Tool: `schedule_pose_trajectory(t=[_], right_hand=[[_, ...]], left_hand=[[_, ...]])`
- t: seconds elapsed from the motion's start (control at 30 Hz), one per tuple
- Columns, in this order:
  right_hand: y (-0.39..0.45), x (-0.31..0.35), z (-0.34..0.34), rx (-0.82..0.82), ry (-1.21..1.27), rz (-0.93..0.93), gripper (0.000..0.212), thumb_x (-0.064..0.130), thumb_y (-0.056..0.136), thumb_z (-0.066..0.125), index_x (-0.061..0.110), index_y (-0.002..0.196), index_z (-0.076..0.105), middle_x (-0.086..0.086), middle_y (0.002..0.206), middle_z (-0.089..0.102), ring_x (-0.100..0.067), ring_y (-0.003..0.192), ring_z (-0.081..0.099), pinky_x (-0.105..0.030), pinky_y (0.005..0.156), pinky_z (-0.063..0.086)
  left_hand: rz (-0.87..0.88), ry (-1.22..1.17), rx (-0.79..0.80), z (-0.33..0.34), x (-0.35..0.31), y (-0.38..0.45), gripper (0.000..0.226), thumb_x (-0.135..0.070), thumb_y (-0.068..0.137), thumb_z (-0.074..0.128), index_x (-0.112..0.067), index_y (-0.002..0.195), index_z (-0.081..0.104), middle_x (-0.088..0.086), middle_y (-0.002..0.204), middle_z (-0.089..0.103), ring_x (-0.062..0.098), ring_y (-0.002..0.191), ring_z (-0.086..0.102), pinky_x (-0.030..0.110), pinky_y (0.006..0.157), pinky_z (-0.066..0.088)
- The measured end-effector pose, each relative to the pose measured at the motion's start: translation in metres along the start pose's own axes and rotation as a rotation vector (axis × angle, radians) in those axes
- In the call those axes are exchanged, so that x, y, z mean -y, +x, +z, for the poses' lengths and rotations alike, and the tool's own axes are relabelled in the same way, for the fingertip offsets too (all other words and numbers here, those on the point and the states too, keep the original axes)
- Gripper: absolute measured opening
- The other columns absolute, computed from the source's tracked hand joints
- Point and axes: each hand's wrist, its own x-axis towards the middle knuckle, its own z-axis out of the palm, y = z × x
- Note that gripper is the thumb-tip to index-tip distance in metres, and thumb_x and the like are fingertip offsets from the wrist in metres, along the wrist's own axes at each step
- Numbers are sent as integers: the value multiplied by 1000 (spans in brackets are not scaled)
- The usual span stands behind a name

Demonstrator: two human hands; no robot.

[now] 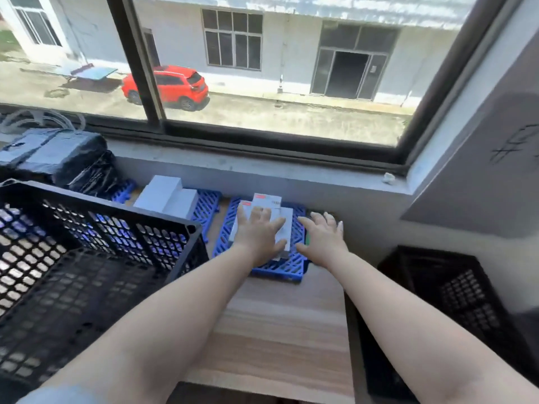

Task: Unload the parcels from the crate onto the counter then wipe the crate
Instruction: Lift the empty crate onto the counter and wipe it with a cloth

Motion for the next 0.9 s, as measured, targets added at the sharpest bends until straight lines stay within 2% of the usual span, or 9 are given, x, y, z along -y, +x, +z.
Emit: schedule_pose_trajectory(t=[0.2,0.3,0.4,0.53,0.63,0.8,0.9], right_hand=[[2,-75,41,60,8,121,72,47,90,58,33,153,25,-4,162,18,-32,149,7,-58,119,8],[10,-102,61,62,52,151,71,44,88,59,33,152,29,-6,162,17,-33,148,7,-55,120,10],[28,-124,81,30,149,190,72,40,86,63,33,150,33,-9,163,6,-34,148,4,-49,120,12],[56,-144,110,30,209,163,69,36,86,66,30,148,38,-10,163,2,-35,149,2,-45,120,13],[73,-156,133,48,240,128,61,32,88,64,27,146,44,-9,164,6,-34,149,2,-45,120,11],[93,-167,167,83,226,114,57,28,89,65,25,143,48,-11,163,10,-36,149,4,-46,118,12],[98,-167,182,52,224,91,52,21,78,75,18,127,63,-18,157,27,-44,144,19,-52,113,25]], left_hand=[[58,67,105,45,-56,38,63,-61,94,40,-31,149,30,13,159,23,36,145,16,69,113,4],[60,97,174,67,-78,55,67,-64,94,37,-30,151,27,14,162,14,38,149,6,71,112,1],[64,95,223,99,-102,68,71,-70,92,35,-30,150,27,13,165,3,39,150,-7,72,110,-6],[60,94,300,142,-123,83,66,-60,95,40,-28,151,25,15,165,-1,39,149,-16,73,108,-11],[56,62,317,165,-132,104,60,-46,94,48,-24,148,33,15,165,-2,40,149,-16,70,111,-14],[63,85,345,192,-134,131,71,-54,93,48,-25,153,25,13,165,-8,38,148,-20,65,113,-15],[29,64,290,206,-132,143,68,-54,93,46,-24,152,32,14,165,-4,38,149,-16,63,112,-19]])
